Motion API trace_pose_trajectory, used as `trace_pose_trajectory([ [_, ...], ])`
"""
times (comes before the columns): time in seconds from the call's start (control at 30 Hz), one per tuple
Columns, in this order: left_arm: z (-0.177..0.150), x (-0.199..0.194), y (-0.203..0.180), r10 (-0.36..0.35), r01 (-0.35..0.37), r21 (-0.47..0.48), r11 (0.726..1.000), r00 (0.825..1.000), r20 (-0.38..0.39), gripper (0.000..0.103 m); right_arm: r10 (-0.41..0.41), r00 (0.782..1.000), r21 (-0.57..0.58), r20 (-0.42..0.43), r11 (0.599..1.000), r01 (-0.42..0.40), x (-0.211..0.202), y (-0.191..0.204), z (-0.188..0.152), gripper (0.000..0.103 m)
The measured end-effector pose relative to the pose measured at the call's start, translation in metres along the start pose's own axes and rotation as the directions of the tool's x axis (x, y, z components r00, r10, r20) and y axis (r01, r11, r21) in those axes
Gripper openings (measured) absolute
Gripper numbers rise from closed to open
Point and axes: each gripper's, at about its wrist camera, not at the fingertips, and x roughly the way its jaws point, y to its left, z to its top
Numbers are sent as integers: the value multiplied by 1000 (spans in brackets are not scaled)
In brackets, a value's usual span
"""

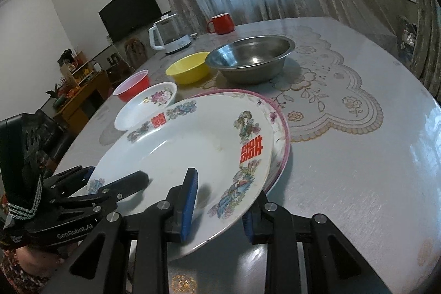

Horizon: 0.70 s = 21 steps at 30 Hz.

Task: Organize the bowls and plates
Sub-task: 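Lift the red-character plate with the left gripper onto the pink-rimmed plate, release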

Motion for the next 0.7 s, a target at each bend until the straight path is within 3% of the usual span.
trace_pose_trajectory([
  [0.43,0,11,-5,73,-73,27,997,997,-11,61,-71,997,4,-27,997,71,17,-8,5,27],
  [0.7,-3,7,-6,95,-95,25,995,995,13,61,-139,990,-12,14,990,139,22,-13,13,27],
])
